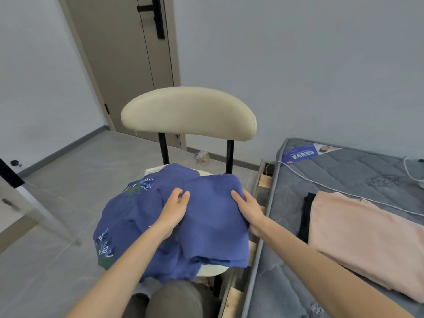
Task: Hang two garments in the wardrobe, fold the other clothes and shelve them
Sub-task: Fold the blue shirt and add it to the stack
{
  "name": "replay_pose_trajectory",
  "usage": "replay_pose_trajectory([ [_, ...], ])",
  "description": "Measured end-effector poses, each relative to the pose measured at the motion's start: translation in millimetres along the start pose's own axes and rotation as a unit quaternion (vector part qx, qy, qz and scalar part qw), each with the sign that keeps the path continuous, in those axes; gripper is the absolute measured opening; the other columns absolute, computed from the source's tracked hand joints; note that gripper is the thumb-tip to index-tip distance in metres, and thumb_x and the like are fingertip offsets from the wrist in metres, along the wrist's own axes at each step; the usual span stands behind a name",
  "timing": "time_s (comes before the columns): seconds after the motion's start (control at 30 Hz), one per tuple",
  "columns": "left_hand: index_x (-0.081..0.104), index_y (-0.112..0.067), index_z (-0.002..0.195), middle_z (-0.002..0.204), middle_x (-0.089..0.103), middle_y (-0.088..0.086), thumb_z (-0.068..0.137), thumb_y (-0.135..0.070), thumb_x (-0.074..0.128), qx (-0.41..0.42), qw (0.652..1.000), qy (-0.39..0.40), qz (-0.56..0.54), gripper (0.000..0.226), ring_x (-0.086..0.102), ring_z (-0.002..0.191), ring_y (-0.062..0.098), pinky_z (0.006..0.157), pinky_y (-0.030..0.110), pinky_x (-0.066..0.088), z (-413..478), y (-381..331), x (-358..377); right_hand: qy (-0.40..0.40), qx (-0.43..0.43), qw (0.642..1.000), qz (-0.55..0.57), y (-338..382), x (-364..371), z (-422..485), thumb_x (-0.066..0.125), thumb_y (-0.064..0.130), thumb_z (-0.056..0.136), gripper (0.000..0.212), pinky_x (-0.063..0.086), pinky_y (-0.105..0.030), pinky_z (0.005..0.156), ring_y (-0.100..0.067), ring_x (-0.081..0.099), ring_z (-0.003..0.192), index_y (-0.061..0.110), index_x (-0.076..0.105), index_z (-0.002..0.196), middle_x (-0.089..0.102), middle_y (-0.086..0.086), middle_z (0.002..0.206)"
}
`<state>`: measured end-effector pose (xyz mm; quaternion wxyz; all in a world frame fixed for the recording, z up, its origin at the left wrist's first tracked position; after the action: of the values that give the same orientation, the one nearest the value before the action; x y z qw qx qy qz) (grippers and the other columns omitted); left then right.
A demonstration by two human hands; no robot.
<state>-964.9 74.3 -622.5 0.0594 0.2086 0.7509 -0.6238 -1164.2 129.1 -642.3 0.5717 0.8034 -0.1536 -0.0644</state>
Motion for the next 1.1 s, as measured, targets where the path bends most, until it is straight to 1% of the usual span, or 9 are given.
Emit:
replay_pose_trajectory([
  [0.17,0.039,-0.020,0.083,0.075,0.041,-0.002,0.101,-0.034,0.037,0.000,0.997,0.062,-0.056,0.023,0.037,0.060,0.012,0.047,0.020,0.034,-29.9,-32.8,58.2,-0.026,-0.051,0.995,-0.080,33.0,-62.9,-23.2,0.054,0.033,0.096,0.017,0.048,-0.014,0.062,-0.003,0.062,0.086,0.026,0.059,0.111,0.064,0.011,0.100],
  [0.37,0.039,-0.017,0.090,0.085,0.047,0.001,0.103,-0.031,0.034,0.033,0.986,0.126,-0.105,0.019,0.044,0.065,0.013,0.044,0.021,0.040,-64.2,-73.9,145.1,-0.058,-0.076,0.980,-0.174,66.5,-158.1,-49.4,0.052,0.032,0.097,0.011,0.049,-0.020,0.077,-0.007,0.061,0.093,0.031,0.058,0.106,0.065,0.006,0.106],
  [0.53,0.037,-0.014,0.098,0.092,0.053,0.006,0.103,-0.027,0.035,0.052,0.978,0.123,-0.158,0.013,0.052,0.070,0.015,0.049,0.018,0.042,-87.9,-99.4,223.9,-0.105,-0.087,0.943,-0.303,87.5,-236.2,-58.0,0.051,0.032,0.097,0.024,0.046,-0.034,0.099,-0.017,0.059,0.107,0.024,0.062,0.117,0.064,0.003,0.115],
  [0.63,0.037,-0.014,0.109,0.111,0.054,0.010,0.103,-0.029,0.033,0.031,0.966,0.128,-0.221,0.017,0.060,0.092,0.028,0.062,0.040,0.051,-102.9,-108.9,269.0,-0.117,-0.092,0.917,-0.369,99.0,-273.9,-57.4,0.051,0.032,0.097,0.026,0.044,-0.032,0.098,-0.016,0.057,0.106,0.021,0.063,0.117,0.063,0.004,0.113],
  [0.7,0.038,-0.016,0.117,0.117,0.055,0.006,0.103,-0.029,0.033,0.030,0.959,0.126,-0.253,0.020,0.059,0.105,0.032,0.079,0.054,0.051,-111.5,-112.6,293.6,-0.112,-0.101,0.900,-0.409,106.8,-292.3,-54.1,0.051,0.030,0.097,0.018,0.041,-0.025,0.088,-0.013,0.056,0.098,0.023,0.065,0.106,0.064,0.009,0.102],
  [0.8,0.039,-0.029,0.100,0.109,0.057,0.000,0.102,-0.029,0.034,0.030,0.957,0.118,-0.264,0.006,0.060,0.101,0.028,0.087,0.059,0.048,-119.1,-113.7,328.6,-0.104,-0.108,0.870,-0.469,116.7,-309.3,-46.3,0.053,0.033,0.096,0.010,0.038,-0.023,0.080,-0.013,0.054,0.088,0.033,0.062,0.091,0.060,0.017,0.085],
  [0.93,0.034,-0.016,0.111,0.122,0.050,0.012,0.100,-0.012,0.041,-0.091,0.929,0.159,-0.320,0.013,0.056,0.105,0.031,0.083,0.054,0.051,-121.2,-98.7,376.3,-0.127,-0.100,0.825,-0.542,104.9,-326.5,-33.1,0.057,0.034,0.093,0.023,0.047,-0.035,0.089,-0.019,0.058,0.101,0.027,0.065,0.114,0.068,0.002,0.107],
  [1.03,0.034,-0.014,0.130,0.134,0.044,0.006,0.100,-0.012,0.044,-0.218,0.887,0.236,-0.332,0.032,0.051,0.118,0.028,0.082,0.047,0.050,-121.1,-73.9,392.1,-0.165,-0.086,0.844,-0.503,75.5,-341.1,-34.5,0.059,0.026,0.092,0.032,0.037,-0.038,0.102,-0.024,0.053,0.116,0.022,0.061,0.124,0.064,-0.006,0.120],
  [1.1,0.035,-0.011,0.127,0.134,0.048,0.006,0.098,-0.010,0.047,-0.226,0.896,0.238,-0.299,0.031,0.052,0.119,0.028,0.091,0.047,0.046,-113.3,-56.5,389.6,-0.199,-0.049,0.845,-0.493,50.3,-355.4,-39.3,0.055,0.027,0.094,0.034,0.030,-0.037,0.107,-0.029,0.044,0.126,0.022,0.058,0.127,0.057,-0.007,0.130],
])
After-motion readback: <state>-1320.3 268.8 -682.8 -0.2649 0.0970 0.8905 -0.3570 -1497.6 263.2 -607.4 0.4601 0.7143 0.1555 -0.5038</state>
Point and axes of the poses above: each hand's wrist, its own z-axis towards the middle knuckle, its own x-axis out of the palm, y = z × x, the point moved 4 cm from there along z, towards the middle knuckle
